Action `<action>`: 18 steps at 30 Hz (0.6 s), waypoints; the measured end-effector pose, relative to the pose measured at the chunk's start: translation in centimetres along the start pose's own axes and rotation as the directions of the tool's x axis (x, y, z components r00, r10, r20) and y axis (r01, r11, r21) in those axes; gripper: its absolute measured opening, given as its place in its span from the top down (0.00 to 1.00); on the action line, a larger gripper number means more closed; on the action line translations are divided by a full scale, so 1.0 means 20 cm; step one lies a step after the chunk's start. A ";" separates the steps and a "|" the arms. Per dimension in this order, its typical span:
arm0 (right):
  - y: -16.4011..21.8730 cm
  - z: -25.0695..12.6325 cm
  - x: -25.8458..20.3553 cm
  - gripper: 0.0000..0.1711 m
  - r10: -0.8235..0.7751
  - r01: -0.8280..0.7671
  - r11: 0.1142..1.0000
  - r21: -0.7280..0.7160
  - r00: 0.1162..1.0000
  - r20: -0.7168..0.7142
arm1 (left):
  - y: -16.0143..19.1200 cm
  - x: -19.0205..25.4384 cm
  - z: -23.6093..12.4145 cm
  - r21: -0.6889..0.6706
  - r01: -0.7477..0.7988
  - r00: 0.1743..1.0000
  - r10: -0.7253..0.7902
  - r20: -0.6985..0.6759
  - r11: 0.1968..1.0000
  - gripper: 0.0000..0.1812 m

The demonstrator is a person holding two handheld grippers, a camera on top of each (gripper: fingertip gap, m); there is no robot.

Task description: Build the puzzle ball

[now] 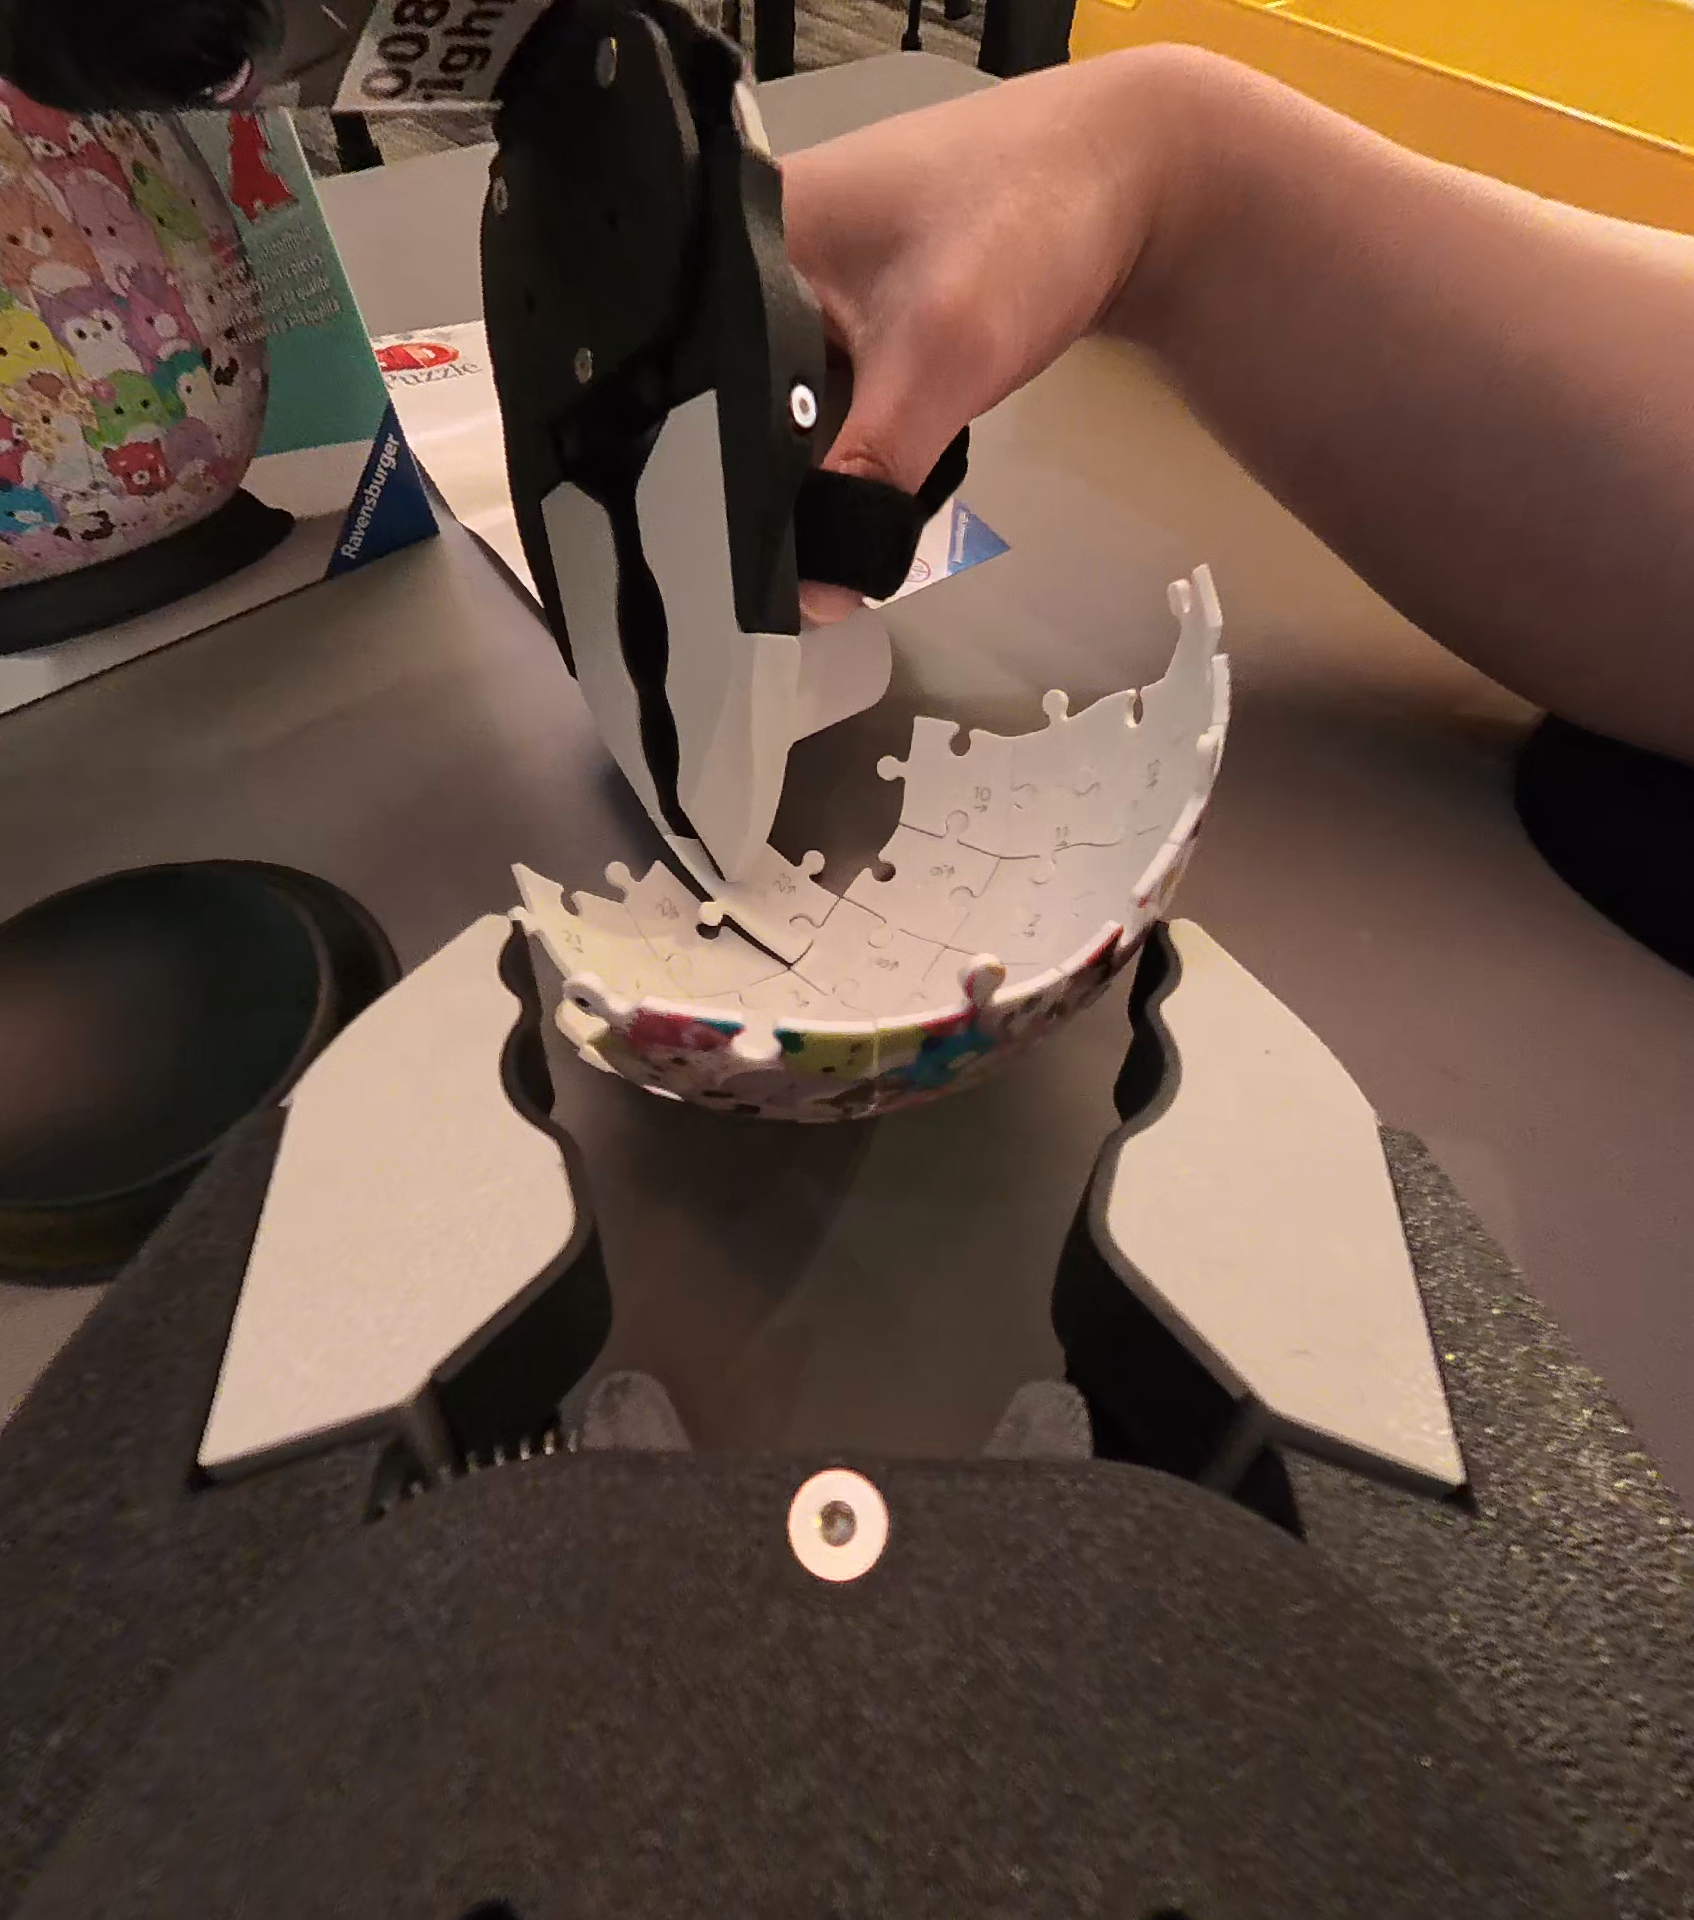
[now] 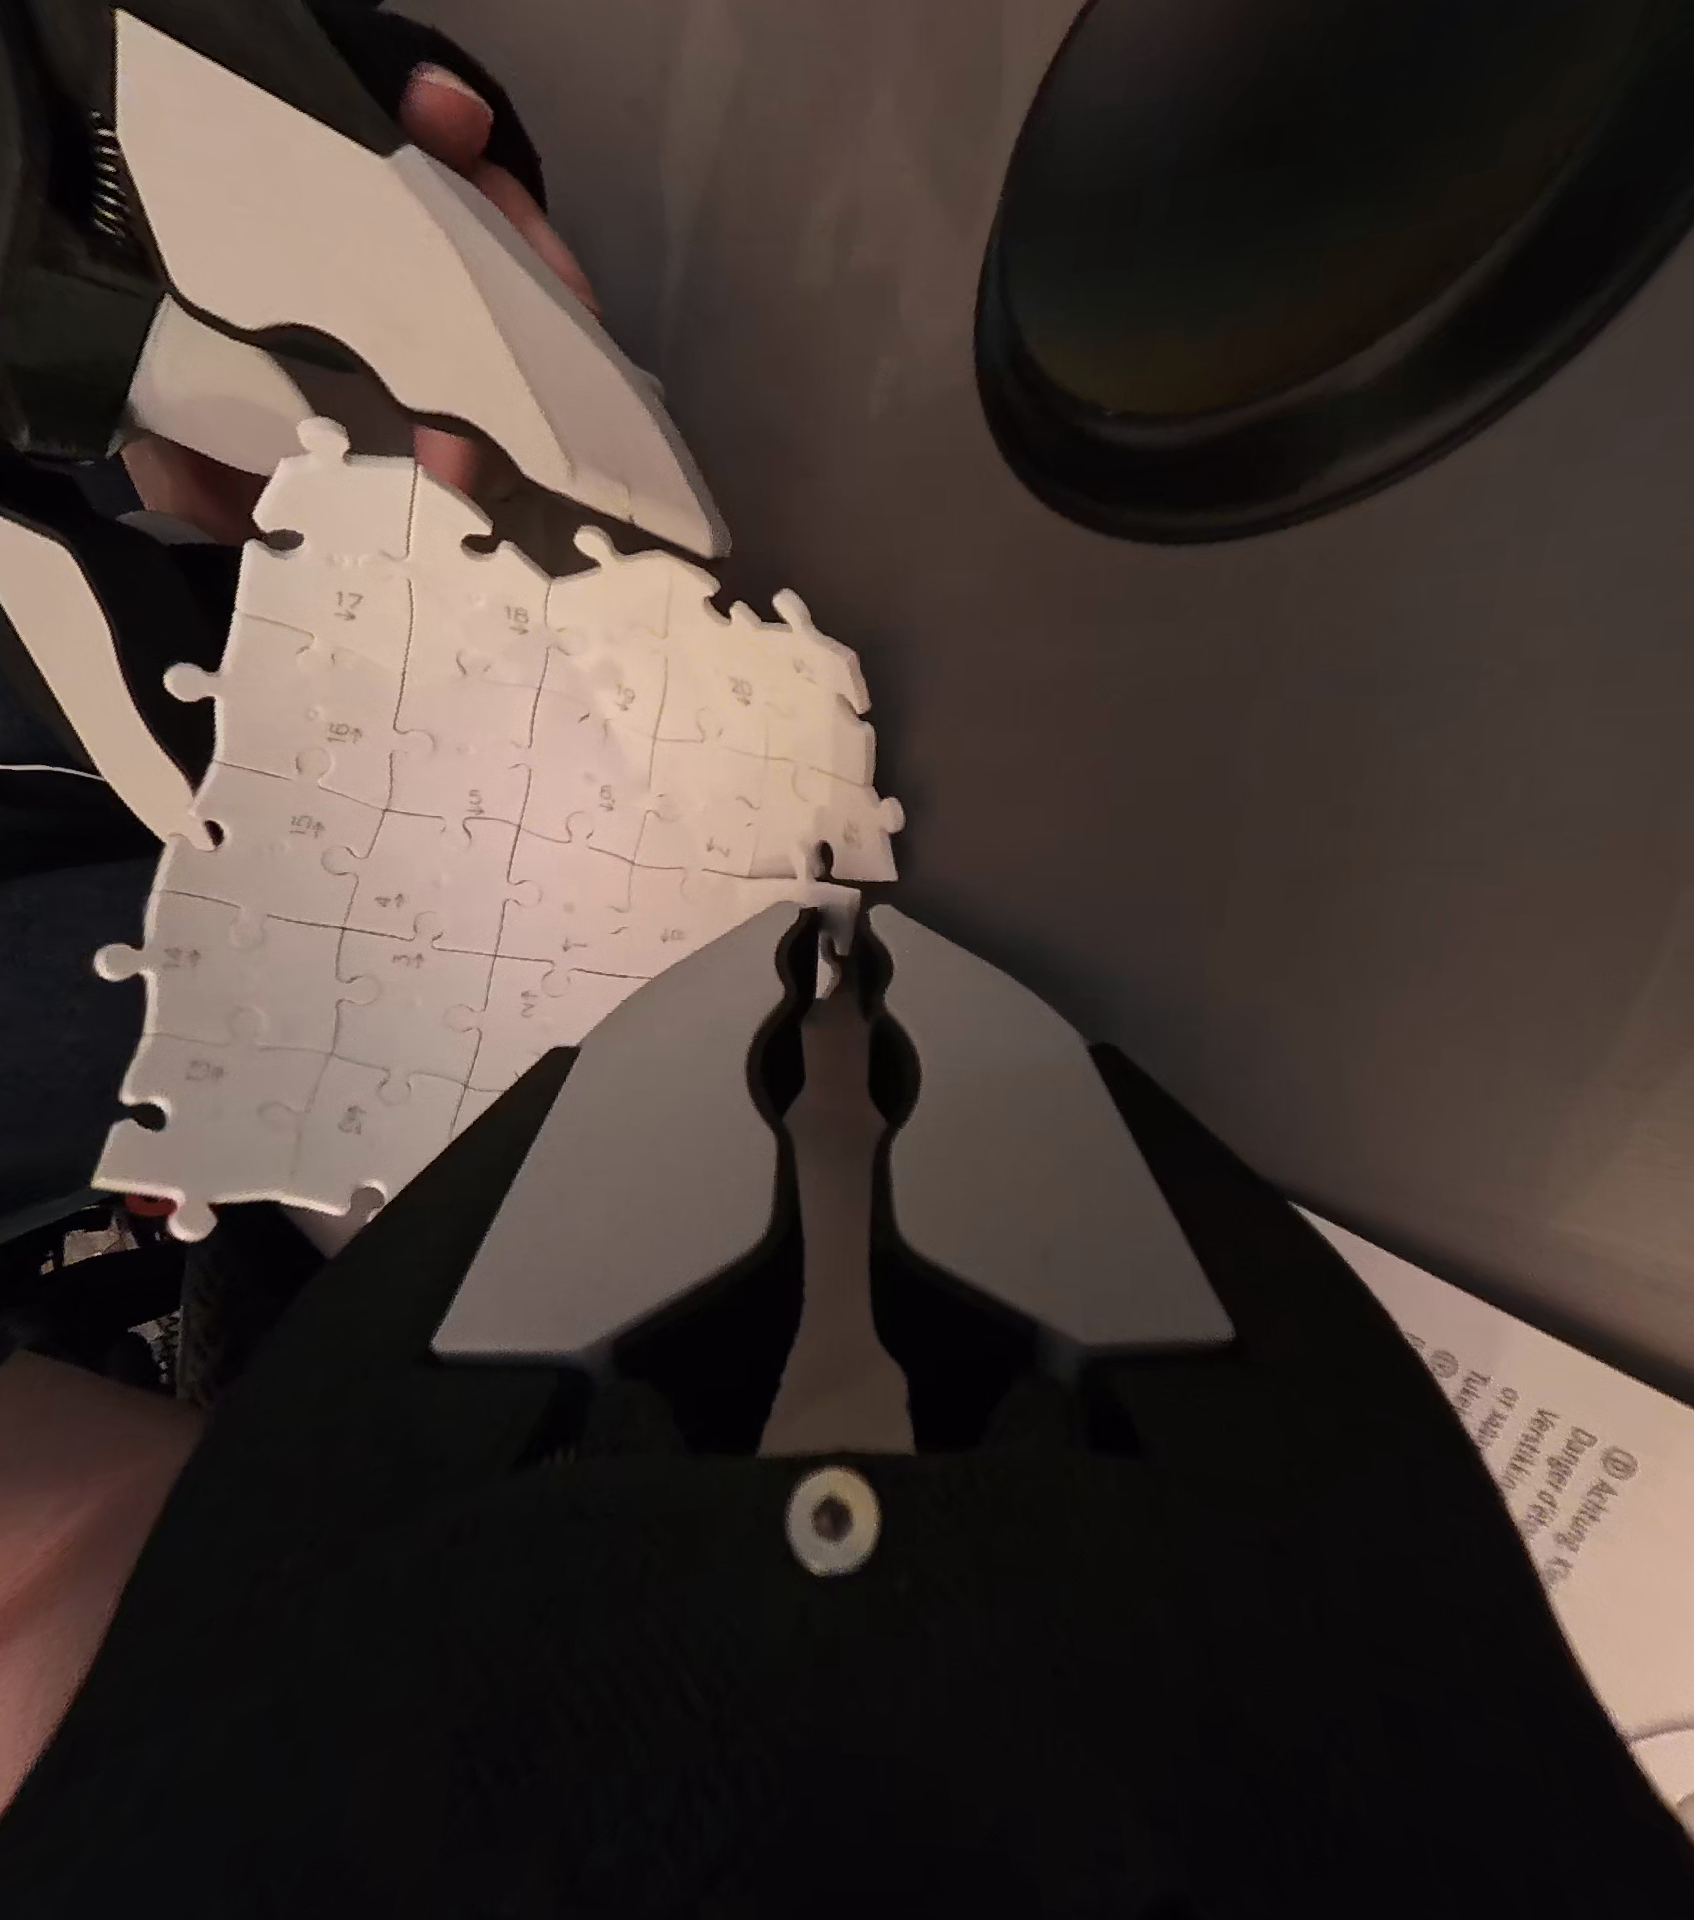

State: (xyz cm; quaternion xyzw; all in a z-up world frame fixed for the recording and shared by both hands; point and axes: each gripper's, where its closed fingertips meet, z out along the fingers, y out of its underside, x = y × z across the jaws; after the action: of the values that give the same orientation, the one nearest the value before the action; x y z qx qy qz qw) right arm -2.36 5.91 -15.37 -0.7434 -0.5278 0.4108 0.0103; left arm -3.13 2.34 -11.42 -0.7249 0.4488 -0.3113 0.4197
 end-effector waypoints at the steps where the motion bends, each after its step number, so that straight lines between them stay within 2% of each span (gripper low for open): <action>1: 0.00 0.00 0.00 0.95 0.001 -0.001 1.000 -0.005 1.000 -0.005 | 0.00 0.00 0.00 -0.001 -0.001 1.000 0.001 0.001 1.000 0.40; 18: 0.01 0.02 -0.01 0.95 0.027 -0.029 0.998 -0.050 0.999 -0.036 | 0.00 -0.01 0.01 -0.010 -0.005 1.000 0.006 0.006 1.000 0.41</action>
State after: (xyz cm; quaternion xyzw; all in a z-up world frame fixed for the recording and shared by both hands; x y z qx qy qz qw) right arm -2.48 5.48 -15.48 -0.7578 -0.5273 0.3843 -0.0050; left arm -3.16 2.56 -11.56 -0.7267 0.4511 -0.3057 0.4182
